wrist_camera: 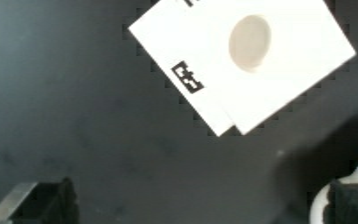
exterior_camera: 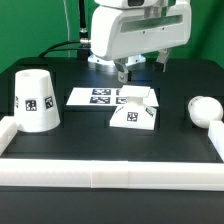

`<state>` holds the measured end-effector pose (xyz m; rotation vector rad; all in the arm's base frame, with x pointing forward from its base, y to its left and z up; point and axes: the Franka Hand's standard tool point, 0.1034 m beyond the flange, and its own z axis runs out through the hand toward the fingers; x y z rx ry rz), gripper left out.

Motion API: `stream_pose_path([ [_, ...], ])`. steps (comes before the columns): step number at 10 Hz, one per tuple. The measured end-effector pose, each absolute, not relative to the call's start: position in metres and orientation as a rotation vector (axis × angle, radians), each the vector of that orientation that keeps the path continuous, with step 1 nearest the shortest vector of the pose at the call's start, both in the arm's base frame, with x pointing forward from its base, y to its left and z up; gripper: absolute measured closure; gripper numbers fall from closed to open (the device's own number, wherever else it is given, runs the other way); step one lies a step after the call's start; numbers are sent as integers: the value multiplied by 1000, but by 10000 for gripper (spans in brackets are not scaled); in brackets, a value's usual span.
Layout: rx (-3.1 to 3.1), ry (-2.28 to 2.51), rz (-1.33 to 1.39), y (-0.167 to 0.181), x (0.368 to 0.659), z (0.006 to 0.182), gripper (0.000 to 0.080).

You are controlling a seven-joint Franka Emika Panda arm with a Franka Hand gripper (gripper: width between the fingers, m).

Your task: Assemble lamp

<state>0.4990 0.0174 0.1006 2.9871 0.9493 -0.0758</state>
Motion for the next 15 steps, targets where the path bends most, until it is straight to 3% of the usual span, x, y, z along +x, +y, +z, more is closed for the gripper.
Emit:
stream_pose_path([
  [3, 3103, 480, -92, 6, 464, 80, 100],
  [11, 3135, -355, -108, 12, 461, 74, 100],
  [15, 3144, -388, -99, 6, 458, 60, 100],
])
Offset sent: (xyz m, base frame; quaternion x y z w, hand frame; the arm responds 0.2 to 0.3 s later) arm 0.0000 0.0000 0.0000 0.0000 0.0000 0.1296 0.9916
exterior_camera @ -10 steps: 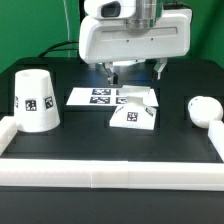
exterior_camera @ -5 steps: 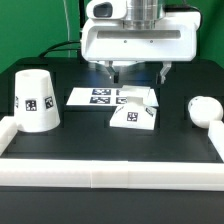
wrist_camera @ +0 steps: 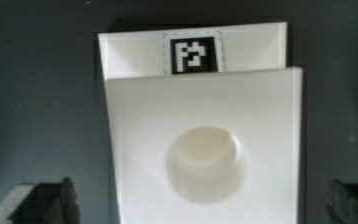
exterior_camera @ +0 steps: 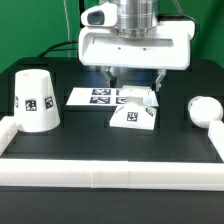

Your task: Assemble lamp

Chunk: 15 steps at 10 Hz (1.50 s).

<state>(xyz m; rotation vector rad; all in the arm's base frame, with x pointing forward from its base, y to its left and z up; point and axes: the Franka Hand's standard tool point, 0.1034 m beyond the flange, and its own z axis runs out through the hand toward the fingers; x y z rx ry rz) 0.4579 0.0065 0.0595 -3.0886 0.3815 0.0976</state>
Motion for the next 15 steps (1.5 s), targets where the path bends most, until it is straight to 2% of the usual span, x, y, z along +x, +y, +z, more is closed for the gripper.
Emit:
stream_pose_path([
  [3, -3095, 321, 113, 7, 455, 47, 100],
  [5, -3097, 293, 114, 7, 455, 47, 100],
  [6, -3097, 293, 113, 7, 455, 47, 220],
  [7, -3097, 292, 114, 7, 455, 47, 268],
  [14, -3097, 290, 114, 8, 455, 47, 267],
  [15, -3097, 264, 105, 10, 462, 47, 267],
])
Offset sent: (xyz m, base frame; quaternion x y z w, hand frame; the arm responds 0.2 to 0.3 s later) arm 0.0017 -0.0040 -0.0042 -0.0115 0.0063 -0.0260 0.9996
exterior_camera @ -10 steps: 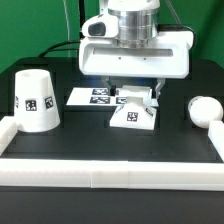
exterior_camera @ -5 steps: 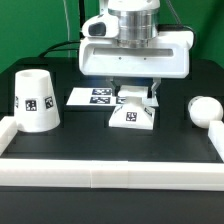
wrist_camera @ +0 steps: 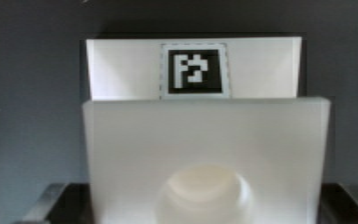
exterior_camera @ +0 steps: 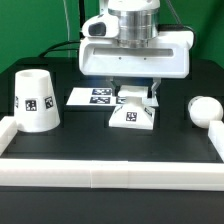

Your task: Assemble lamp

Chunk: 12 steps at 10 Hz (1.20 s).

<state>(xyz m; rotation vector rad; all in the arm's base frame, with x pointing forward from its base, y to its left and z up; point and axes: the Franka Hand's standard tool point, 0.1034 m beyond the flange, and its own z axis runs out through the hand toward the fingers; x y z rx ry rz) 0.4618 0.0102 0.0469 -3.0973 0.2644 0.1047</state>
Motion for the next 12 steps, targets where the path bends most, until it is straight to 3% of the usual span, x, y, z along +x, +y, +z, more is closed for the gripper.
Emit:
stream_pose_path([
  [8, -3078, 132, -92, 60, 587, 48, 265],
  [12, -3072, 100, -104, 77, 617, 50, 265],
])
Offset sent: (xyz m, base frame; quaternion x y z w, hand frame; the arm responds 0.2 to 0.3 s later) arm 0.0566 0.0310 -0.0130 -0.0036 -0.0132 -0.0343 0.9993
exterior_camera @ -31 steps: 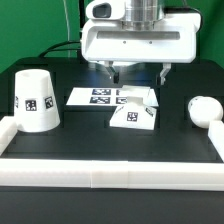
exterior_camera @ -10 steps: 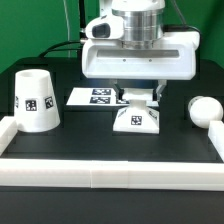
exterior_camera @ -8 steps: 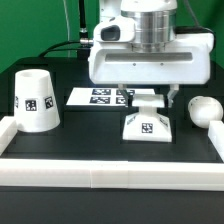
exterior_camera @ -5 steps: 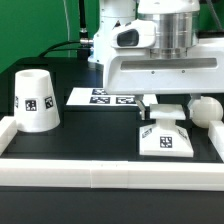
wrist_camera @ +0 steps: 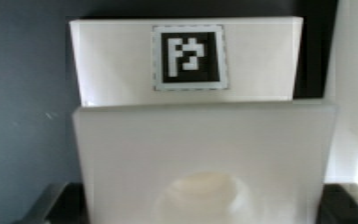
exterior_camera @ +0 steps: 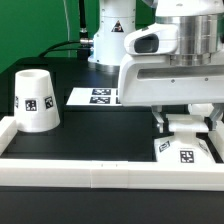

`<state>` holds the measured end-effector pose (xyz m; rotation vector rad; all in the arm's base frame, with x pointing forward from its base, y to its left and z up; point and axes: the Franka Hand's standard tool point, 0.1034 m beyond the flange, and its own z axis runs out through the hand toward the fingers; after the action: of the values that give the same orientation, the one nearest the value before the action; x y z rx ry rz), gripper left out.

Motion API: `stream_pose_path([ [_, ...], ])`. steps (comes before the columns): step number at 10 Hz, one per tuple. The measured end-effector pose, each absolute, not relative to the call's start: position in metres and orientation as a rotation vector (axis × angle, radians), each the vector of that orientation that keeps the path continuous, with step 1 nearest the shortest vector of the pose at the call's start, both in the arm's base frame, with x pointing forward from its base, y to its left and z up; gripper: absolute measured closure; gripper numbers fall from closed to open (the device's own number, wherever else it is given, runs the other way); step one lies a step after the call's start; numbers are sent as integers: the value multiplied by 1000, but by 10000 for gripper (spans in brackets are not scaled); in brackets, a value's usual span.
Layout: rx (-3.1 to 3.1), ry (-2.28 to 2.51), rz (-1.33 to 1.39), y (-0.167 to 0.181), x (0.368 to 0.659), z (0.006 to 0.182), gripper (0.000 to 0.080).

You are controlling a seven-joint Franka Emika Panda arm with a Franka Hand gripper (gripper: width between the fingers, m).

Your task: Assemble lamp

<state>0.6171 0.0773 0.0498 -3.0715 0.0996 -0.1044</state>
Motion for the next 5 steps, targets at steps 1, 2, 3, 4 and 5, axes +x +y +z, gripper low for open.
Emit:
stream_pose_path([
  [1, -3070, 91, -111, 82, 621, 50, 265],
  [2, -3069, 84, -113, 85, 625, 50, 265],
  [3, -3067, 88, -121, 88, 629, 50, 265],
  [4, -3067, 98, -122, 88, 631, 50, 265],
  [5, -3068, 100, -106, 88, 631, 50, 265],
])
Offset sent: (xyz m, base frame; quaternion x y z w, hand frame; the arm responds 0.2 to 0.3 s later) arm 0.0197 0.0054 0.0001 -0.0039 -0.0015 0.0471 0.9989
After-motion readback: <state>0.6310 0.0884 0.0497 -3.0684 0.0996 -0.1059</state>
